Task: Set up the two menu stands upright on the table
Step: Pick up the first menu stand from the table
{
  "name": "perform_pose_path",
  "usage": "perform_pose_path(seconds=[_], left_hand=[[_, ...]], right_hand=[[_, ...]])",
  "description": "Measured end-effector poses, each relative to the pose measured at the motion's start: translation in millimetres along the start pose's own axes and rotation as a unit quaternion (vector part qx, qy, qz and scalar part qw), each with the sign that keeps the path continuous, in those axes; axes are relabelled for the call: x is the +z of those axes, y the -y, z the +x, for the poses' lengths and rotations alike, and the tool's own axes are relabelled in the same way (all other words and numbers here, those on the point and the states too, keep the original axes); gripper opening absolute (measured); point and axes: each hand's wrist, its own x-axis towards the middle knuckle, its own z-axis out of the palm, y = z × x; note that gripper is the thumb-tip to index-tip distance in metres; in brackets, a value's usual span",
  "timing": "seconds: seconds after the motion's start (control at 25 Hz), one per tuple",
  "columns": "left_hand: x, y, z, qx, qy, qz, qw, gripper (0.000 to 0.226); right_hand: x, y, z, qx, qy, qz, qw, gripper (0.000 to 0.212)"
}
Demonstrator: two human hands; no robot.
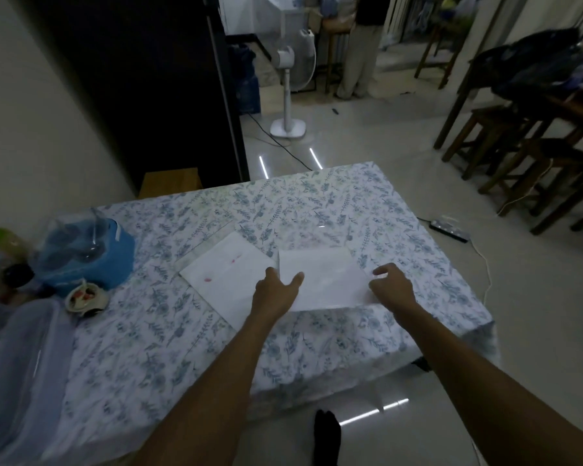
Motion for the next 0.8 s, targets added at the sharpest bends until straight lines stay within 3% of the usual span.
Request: perform_pose_path(seconds=[0.2, 0.36, 0.48, 0.6, 0.8], left_hand=[[-17.5, -16.8, -37.3, 0.044, -0.013, -0.043, 0.998, 0.08], [-26.5, -42.0, -40.5, 0.074, -0.019, -0.073, 0.994, 0.081], [-33.7, -58.9, -20.1, 0.104, -0.039, -0.055, 0.992, 0.078], [-42.9, -82.7, 15.6, 0.146, -0.062, -0.041, 0.986, 0.057], [-52.2, -111.3, 87.0, 0.119, -0.125, 0.014, 0.985, 0.03]], right_hand=[[-29.1, -2.8, -11.0, 0.036, -0.002, 0.219, 0.975, 0.018], [-42.7, 19.1, -5.8, 0.033, -0.004, 0.288, 0.957, 0.024], [-44.0, 33.7, 17.4, -0.035, 0.022, 0.272, 0.961, 0.018], [-42.9, 59.8, 53.2, -0.103, 0.03, 0.211, 0.972, 0.02], [-33.9, 103.6, 116.4, -0.187, 0.022, 0.077, 0.979, 0.017]])
